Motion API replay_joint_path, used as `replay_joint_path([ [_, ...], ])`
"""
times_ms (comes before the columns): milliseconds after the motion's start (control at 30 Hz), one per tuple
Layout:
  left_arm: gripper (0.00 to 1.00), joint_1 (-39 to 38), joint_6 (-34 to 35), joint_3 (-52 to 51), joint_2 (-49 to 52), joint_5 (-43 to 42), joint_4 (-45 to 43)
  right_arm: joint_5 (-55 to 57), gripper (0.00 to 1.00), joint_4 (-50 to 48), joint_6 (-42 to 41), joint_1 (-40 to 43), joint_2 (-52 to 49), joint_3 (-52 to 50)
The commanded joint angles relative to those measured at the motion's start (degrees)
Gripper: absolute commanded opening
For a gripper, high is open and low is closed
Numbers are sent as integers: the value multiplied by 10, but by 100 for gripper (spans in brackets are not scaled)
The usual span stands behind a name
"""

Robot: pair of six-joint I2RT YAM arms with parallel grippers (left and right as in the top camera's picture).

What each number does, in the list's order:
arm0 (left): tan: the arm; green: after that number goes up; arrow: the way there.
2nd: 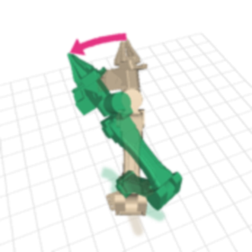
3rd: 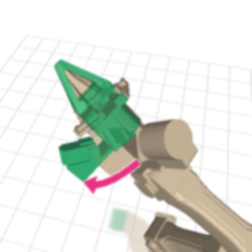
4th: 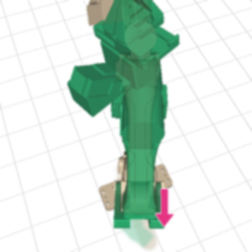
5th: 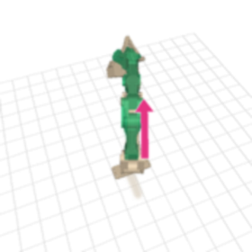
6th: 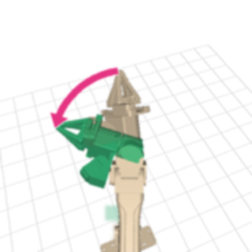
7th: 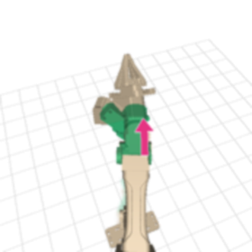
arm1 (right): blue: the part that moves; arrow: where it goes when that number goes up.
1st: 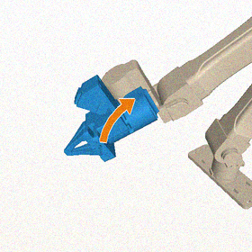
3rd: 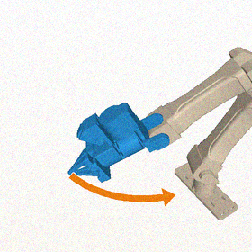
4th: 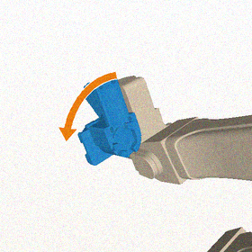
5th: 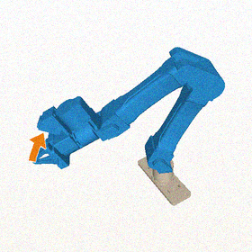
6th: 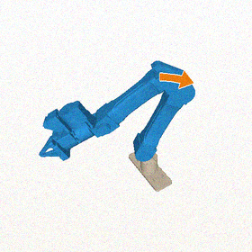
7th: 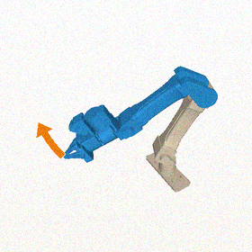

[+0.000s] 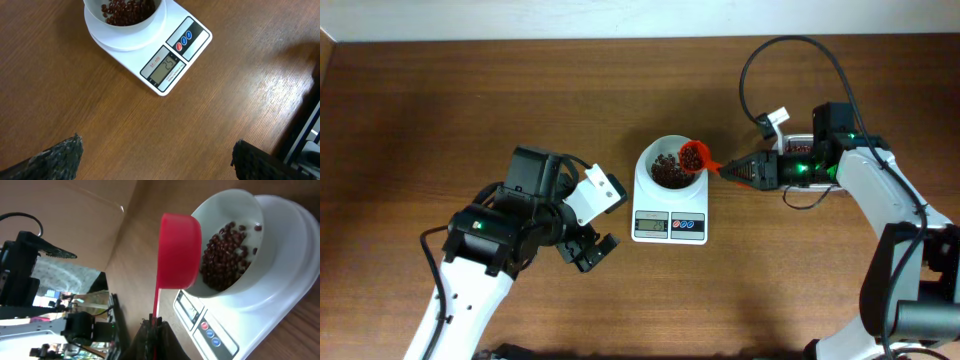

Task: Scoop and weigh 50g on scale
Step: 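Carry the scoop over the bowl and tilt to pour more beans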

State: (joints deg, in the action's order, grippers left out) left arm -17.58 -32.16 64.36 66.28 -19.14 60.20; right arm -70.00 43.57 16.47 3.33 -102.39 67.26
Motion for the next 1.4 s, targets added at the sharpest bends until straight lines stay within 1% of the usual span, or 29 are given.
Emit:
replay_joint_path([
  [0, 99, 3, -11, 10, -1, -8, -1, -13, 4, -31, 5, -4, 1, -3],
  [100, 99, 3, -11, 10, -1, -8, -1, 5, 4, -66, -37, -4, 1, -3],
  [200, 99, 3, -11, 10, -1, -8, -1, 13, 4, -92, -37, -4, 1, -3],
  [467, 99, 3, -11, 10, -1, -8, -1, 99, 4, -147, -30, -32, 1, -3],
  [600, 99, 3, -11, 10, -1, -8, -1, 107, 4, -148, 57, -54, 1, -3],
  [700, 99, 3, -11, 10, -1, -8, -1, 102, 4, -146, 58, -56, 1, -3],
  [767, 99, 3, -11, 10, -1, -8, -1, 78, 4, -145, 59, -56, 1, -3],
  [833, 99, 3, -11, 10, -1, -8, -1, 155, 4, -139, 58, -56, 1, -3],
  [900, 99, 3, -11, 10, -1, -8, -1, 74, 4, -141, 59, -56, 1, -3],
  [933, 99, 3, -11, 10, -1, -8, -1, 96, 4, -140, 65, -56, 1, -3],
  [967, 99, 3, -11, 10, -1, -8, -1, 159, 4, -134, 65, -56, 1, -3],
  [1000, 99, 3, -11, 10, -1, -8, -1, 143, 4, -127, 65, -56, 1, -3],
  [1033, 99, 3, -11, 10, -1, -8, -1, 82, 4, -130, 73, -56, 1, -3],
  [1067, 99, 3, -11, 10, -1, -8, -1, 101, 4, -129, 98, -57, 1, -3],
  [1100, 99, 3, -11, 10, -1, -8, -1, 147, 4, -123, 92, -57, 1, -3],
  [1133, 99, 3, -11, 10, -1, -8, -1, 93, 4, -121, 83, -57, 3, -3],
  [1167, 99, 3, -11, 10, -1, -8, -1, 96, 4, -121, 101, -60, 3, -3],
  [1200, 99, 3, -11, 10, -1, -8, -1, 172, 4, -119, 101, -67, 2, -3],
  [1233, 99, 3, -11, 10, -1, -8, -1, 151, 4, -119, 91, -71, 4, -3],
  [1267, 99, 3, -11, 10, -1, -8, -1, 77, 4, -124, 103, -73, 8, -3],
  [1367, 99, 3, -11, 10, -1, -8, -1, 94, 4, -124, 101, -70, 9, -3],
])
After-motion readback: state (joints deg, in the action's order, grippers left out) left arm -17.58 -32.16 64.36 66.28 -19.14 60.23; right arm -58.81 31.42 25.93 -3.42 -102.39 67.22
